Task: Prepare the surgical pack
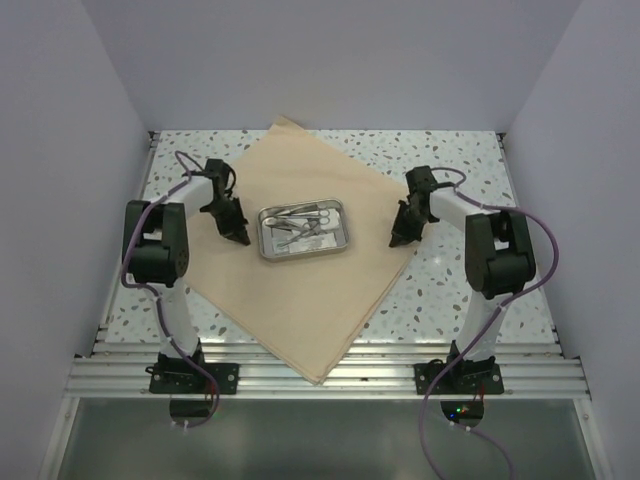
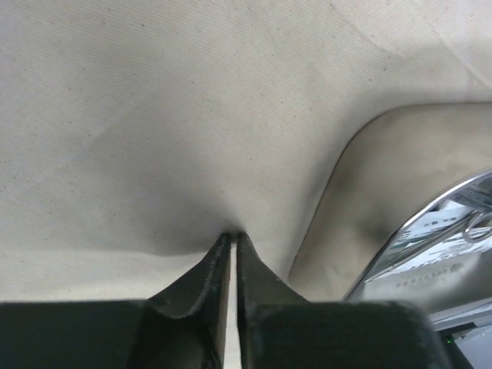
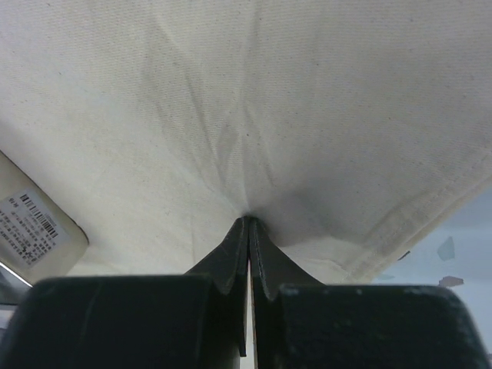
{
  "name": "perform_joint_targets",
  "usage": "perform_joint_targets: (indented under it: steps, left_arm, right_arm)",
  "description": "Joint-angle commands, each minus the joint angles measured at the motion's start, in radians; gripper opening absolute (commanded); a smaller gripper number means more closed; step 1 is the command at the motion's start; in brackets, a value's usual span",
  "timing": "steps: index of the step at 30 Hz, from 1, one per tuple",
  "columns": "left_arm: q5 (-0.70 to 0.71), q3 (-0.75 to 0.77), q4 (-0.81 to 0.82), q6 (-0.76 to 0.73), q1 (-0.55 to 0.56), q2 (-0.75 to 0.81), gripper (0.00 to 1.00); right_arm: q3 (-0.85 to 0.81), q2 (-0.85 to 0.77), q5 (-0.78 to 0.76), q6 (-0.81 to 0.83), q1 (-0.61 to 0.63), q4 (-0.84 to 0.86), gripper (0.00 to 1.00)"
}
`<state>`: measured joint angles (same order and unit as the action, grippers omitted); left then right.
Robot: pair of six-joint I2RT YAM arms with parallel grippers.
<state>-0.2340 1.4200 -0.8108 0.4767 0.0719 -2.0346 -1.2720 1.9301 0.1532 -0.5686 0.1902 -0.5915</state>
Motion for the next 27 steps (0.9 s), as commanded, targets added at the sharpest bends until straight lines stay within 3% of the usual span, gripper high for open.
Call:
perform_joint_targets:
  steps: [1,4,8,11,18,27]
  left_arm:
    - [0.053,-0.072,0.090,-0.018,0.029,0.008,0.14]
    - [0.110,-0.093,0.090,0.011,0.029,0.129,0.29]
    - [0.082,-0.133,0.149,0.039,0.031,0.279,0.44]
    - [-0.011,-0.150,0.209,0.059,0.039,0.341,0.56]
    - [-0.002,-0.043,0.153,0.060,0.075,0.226,0.56]
    - [0.070,0.056,0.114,0.085,0.164,0.085,0.53]
  right_arm:
    - [0.027,-0.019,-0.059,0.085,-0.001,-0.154,0.00]
    - [-0.073,-0.062,-0.066,0.159,0.002,-0.188,0.09]
    - [-0.242,-0.050,-0.005,0.232,0.041,-0.229,0.49]
    - [-0.363,0.000,0.054,0.240,0.100,-0.217,0.64]
    - [-0.558,0.161,0.091,0.230,0.209,-0.248,0.73]
    - [-0.624,0.276,0.071,0.240,0.233,-0.258,0.72]
